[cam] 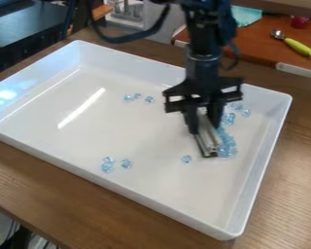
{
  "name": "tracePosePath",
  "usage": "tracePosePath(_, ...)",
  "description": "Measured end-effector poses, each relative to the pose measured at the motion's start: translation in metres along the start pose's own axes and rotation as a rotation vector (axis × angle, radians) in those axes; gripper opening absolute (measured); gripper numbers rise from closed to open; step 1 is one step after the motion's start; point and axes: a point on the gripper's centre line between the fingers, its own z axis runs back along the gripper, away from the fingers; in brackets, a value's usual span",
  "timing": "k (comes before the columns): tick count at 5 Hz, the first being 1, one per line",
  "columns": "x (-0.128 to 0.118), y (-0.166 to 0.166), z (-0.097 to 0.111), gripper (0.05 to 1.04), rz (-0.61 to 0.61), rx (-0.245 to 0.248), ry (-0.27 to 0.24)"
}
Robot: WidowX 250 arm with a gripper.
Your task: Sweep into pile
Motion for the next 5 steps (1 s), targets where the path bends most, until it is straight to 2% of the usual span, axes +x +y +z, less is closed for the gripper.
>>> tracePosePath(1, -0.003, -0.018, 0.001, 0.37, 0.003, -0.007, 0.015)
tracePosePath(3, -0.003, -0.025, 0.027, 0.37, 0.018, -0.047, 0.058)
tracePosePath(4, 0.008, -0.002, 0.076, 0.37, 0.032, -0.127, 0.026)
tracePosePath(5, 0.006, 0.033, 0.079, 0.37, 0.008, -0.067, 0.018)
